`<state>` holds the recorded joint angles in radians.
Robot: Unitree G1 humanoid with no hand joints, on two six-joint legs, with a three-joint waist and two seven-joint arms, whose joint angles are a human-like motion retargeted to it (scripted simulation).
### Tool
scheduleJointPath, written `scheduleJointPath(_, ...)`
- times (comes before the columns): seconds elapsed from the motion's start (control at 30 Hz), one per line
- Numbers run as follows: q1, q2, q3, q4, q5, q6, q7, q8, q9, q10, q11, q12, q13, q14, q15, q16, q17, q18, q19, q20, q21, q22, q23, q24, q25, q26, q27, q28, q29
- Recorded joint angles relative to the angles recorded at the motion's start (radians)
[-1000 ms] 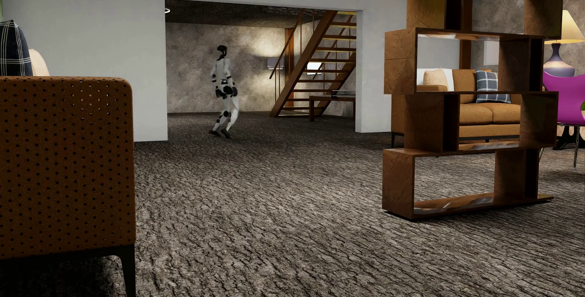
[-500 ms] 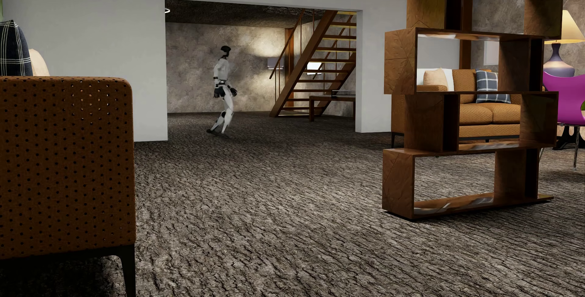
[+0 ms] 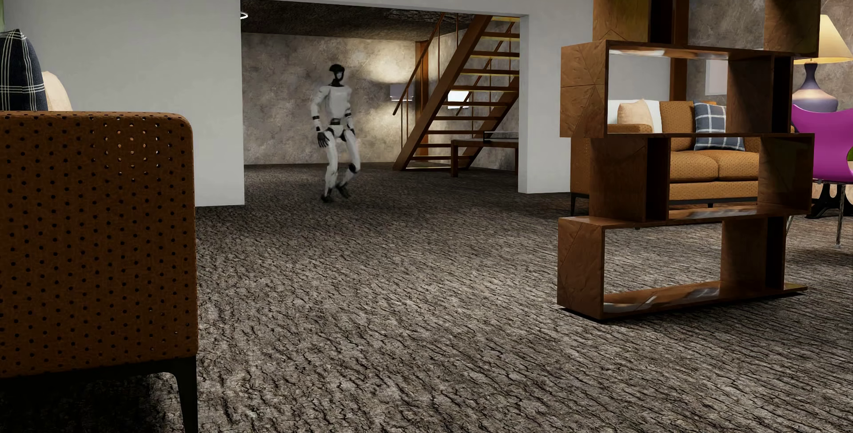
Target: Move towards the shelves
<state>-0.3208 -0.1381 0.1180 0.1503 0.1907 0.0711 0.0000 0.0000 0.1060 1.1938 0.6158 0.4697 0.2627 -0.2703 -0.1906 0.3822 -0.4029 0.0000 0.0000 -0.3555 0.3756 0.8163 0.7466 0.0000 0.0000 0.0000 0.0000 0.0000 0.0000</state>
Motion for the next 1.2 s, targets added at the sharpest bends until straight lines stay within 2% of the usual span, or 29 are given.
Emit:
scheduleJointPath(0.07, -0.162, 0.203, 0.103, -0.058, 0.013, -0.008, 0.0, 0.0, -0.006, -0.136, -0.157, 0.043, -0.048, 0.014, -0.145, 0.006, -0.024, 0.0, 0.0, -0.04, -0.028, 0.025, -0.089, 0.0, 0.0, 0.0, 0.0, 0.0, 0.0)
scheduleJointPath(0.17, -0.351, 0.425, 0.231, -0.039, -0.024, -0.034, 0.0, 0.0, -0.008, -0.415, -0.238, 0.052, -0.137, 0.096, -0.279, 0.028, -0.058, 0.0, 0.0, -0.073, -0.032, 0.093, -0.217, 0.0, 0.0, 0.0, 0.0, 0.0, 0.0)
scheduleJointPath(0.23, -0.402, 0.54, 0.297, -0.018, -0.063, -0.041, 0.0, 0.0, -0.011, -0.572, -0.248, 0.047, -0.185, 0.09, -0.285, 0.05, -0.077, 0.0, 0.0, -0.078, 0.016, 0.126, -0.244, 0.0, 0.0, 0.0, 0.0, 0.0, 0.0)
scheduleJointPath(0.27, -0.418, 0.572, 0.333, -0.012, -0.097, -0.048, 0.0, 0.0, -0.018, -0.561, -0.234, 0.038, -0.194, 0.062, -0.226, 0.057, -0.077, 0.0, 0.0, -0.084, 0.045, 0.147, -0.227, 0.0, 0.0, 0.0, 0.0, 0.0, 0.0)
scheduleJointPath(0.3, -0.424, 0.587, 0.36, -0.02, -0.132, -0.065, 0.0, 0.0, -0.021, -0.494, -0.188, 0.027, -0.19, 0.044, -0.122, 0.063, -0.067, 0.0, 0.0, -0.089, 0.075, 0.169, -0.191, 0.0, 0.0, 0.0, 0.0, 0.0, 0.0)
scheduleJointPath(0.37, -0.433, 0.521, 0.355, -0.051, -0.187, -0.105, 0.0, 0.0, -0.023, -0.287, 0.054, -0.005, -0.157, 0.043, 0.189, 0.06, -0.028, 0.0, 0.0, -0.104, 0.152, 0.216, -0.088, 0.0, 0.0, 0.0, 0.0, 0.0, 0.0)
scheduleJointPath(0.4, -0.37, 0.462, 0.313, -0.084, -0.202, -0.102, 0.0, 0.0, 0.008, -0.21, 0.247, -0.033, -0.131, -0.006, 0.341, 0.042, -0.027, 0.0, 0.0, -0.102, 0.193, 0.223, -0.056, 0.0, 0.0, 0.0, 0.0, 0.0, 0.0)
scheduleJointPath(0.43, -0.281, 0.371, 0.249, -0.12, -0.204, -0.088, 0.0, 0.0, 0.027, -0.198, 0.457, -0.06, -0.106, -0.057, 0.402, 0.02, -0.028, 0.0, 0.0, -0.091, 0.228, 0.204, -0.032, 0.0, 0.0, 0.0, 0.0, 0.0, 0.0)
scheduleJointPath(0.47, -0.184, 0.267, 0.162, -0.151, -0.201, -0.077, 0.0, 0.0, 0.034, -0.225, 0.664, -0.094, -0.083, -0.086, 0.341, 0.0, -0.022, 0.0, 0.0, -0.105, 0.26, 0.184, -0.007, 0.0, 0.0, 0.0, 0.0, 0.0, 0.0)
scheduleJointPath(0.5, -0.071, 0.149, 0.089, -0.159, -0.178, -0.06, 0.0, 0.0, 0.025, -0.296, 0.716, -0.104, -0.03, -0.08, 0.301, -0.007, -0.007, 0.0, 0.0, -0.073, 0.272, 0.101, 0.024, 0.0, 0.0, 0.0, 0.0, 0.0, 0.0)
scheduleJointPath(0.53, 0.045, 0.028, 0.017, -0.159, -0.152, -0.041, 0.0, 0.0, 0.016, -0.374, 0.721, -0.117, 0.022, -0.069, 0.282, -0.014, 0.009, 0.0, 0.0, -0.038, 0.268, 0.016, 0.057, 0.0, 0.0, 0.0, 0.0, 0.0, 0.0)
scheduleJointPath(0.57, 0.173, -0.075, -0.055, -0.154, -0.13, -0.027, 0.0, 0.0, 0.012, -0.464, 0.627, -0.129, 0.076, -0.051, 0.309, -0.017, 0.022, 0.0, 0.0, -0.005, 0.249, -0.073, 0.083, 0.0, 0.0, 0.0, 0.0, 0.0, 0.0)
scheduleJointPath(0.63, 0.4, -0.215, -0.189, -0.133, -0.108, -0.015, 0.0, 0.0, 0.013, -0.609, 0.254, -0.188, 0.151, -0.028, 0.416, 0.003, -0.001, 0.0, 0.0, 0.04, 0.336, -0.224, 0.104, 0.0, 0.0, 0.0, 0.0, 0.0, 0.0)
scheduleJointPath(0.67, 0.492, -0.268, -0.245, -0.118, -0.107, -0.011, 0.0, 0.0, 0.012, -0.658, 0.066, -0.23, 0.184, -0.044, 0.367, 0.017, -0.011, 0.0, 0.0, 0.074, 0.356, -0.286, 0.107, 0.0, 0.0, 0.0, 0.0, 0.0, 0.0)
scheduleJointPath(0.7, 0.574, -0.311, -0.294, -0.105, -0.11, -0.006, 0.0, 0.0, 0.005, -0.693, -0.083, -0.273, 0.215, -0.075, 0.19, 0.034, -0.022, 0.0, 0.0, 0.098, 0.367, -0.336, 0.108, 0.0, 0.0, 0.0, 0.0, 0.0, 0.0)
scheduleJointPath(0.73, 0.642, -0.357, -0.337, -0.086, -0.119, 0.001, 0.0, 0.0, -0.002, -0.706, -0.141, -0.315, 0.241, -0.102, -0.034, 0.049, -0.035, 0.0, 0.0, 0.117, 0.38, -0.371, 0.108, 0.0, 0.0, 0.0, 0.0, 0.0, 0.0)
scheduleJointPath(0.77, 0.695, -0.399, -0.391, -0.055, -0.136, 0.008, 0.0, 0.0, -0.003, -0.701, -0.133, -0.341, 0.259, -0.1, -0.147, 0.059, -0.042, 0.0, 0.0, 0.153, 0.388, -0.391, 0.121, 0.0, 0.0, 0.0, 0.0, 0.0, 0.0)
scheduleJointPath(0.8, 0.731, -0.432, -0.445, -0.015, -0.149, 0.012, 0.0, 0.0, 0.0, -0.673, -0.117, -0.35, 0.27, -0.043, -0.074, 0.064, -0.039, 0.0, 0.0, 0.184, 0.387, -0.39, 0.148, 0.0, 0.0, 0.0, 0.0, 0.0, 0.0)
scheduleJointPath(0.83, 0.744, -0.462, -0.474, 0.02, -0.147, 0.017, 0.0, 0.0, -0.004, -0.615, -0.07, -0.341, 0.278, 0.086, 0.137, 0.062, -0.03, 0.0, 0.0, 0.191, 0.38, -0.369, 0.176, 0.0, 0.0, 0.0, 0.0, 0.0, 0.0)
scheduleJointPath(0.87, 0.713, -0.517, -0.474, 0.079, -0.111, 0.055, 0.0, 0.0, -0.03, -0.519, 0.012, -0.326, 0.293, 0.316, 0.435, 0.047, -0.016, 0.0, 0.0, 0.188, 0.369, -0.339, 0.209, 0.0, 0.0, 0.0, 0.0, 0.0, 0.0)
scheduleJointPath(0.9, 0.659, -0.474, -0.411, 0.076, -0.069, 0.064, 0.0, 0.0, -0.02, -0.351, 0.094, -0.295, 0.267, 0.443, 0.434, 0.028, -0.011, 0.0, 0.0, 0.166, 0.385, -0.274, 0.226, 0.0, 0.0, 0.0, 0.0, 0.0, 0.0)
scheduleJointPath(0.93, 0.572, -0.414, -0.348, 0.073, -0.027, 0.072, 0.0, 0.0, -0.013, -0.165, 0.134, -0.267, 0.237, 0.49, 0.409, 0.008, -0.006, 0.0, 0.0, 0.136, 0.39, -0.21, 0.228, 0.0, 0.0, 0.0, 0.0, 0.0, 0.0)
scheduleJointPath(0.97, 0.464, -0.316, -0.283, 0.063, 0.009, 0.072, 0.0, 0.0, -0.004, 0.012, 0.113, -0.241, 0.202, 0.4, 0.356, -0.007, -0.001, 0.0, 0.0, 0.085, 0.369, -0.147, 0.205, 0.0, 0.0, 0.0, 0.0, 0.0, 0.0)
scheduleJointPath(1.03, 0.263, -0.066, -0.139, 0.01, 0.042, 0.041, 0.0, 0.0, 0.009, 0.167, 0.0, -0.167, 0.115, 0.135, 0.234, -0.024, 0.002, 0.0, 0.0, -0.031, 0.292, -0.012, 0.123, 0.0, 0.0, 0.0, 0.0, 0.0, 0.0)
scheduleJointPath(1.07, 0.166, 0.06, -0.073, -0.015, 0.038, 0.021, 0.0, 0.0, 0.012, 0.135, -0.065, -0.12, 0.072, 0.07, 0.156, -0.027, -0.001, 0.0, 0.0, -0.075, 0.24, 0.049, 0.061, 0.0, 0.0, 0.0, 0.0, 0.0, 0.0)
scheduleJointPath(1.1, 0.075, 0.172, -0.012, -0.027, 0.022, 0.004, 0.0, 0.0, 0.011, 0.038, -0.124, -0.073, 0.03, 0.053, 0.073, -0.026, -0.005, 0.0, 0.0, -0.107, 0.177, 0.102, -0.007, 0.0, 0.0, 0.0, 0.0, 0.0, 0.0)
scheduleJointPath(1.2, -0.086, 0.4, 0.159, -0.015, -0.057, -0.033, 0.0, 0.0, -0.017, -0.485, -0.206, 0.058, -0.102, 0.091, -0.133, -0.01, -0.031, 0.0, 0.0, -0.117, 0.009, 0.185, -0.209, 0.0, 0.0, 0.0, 0.0, 0.0, 0.0)
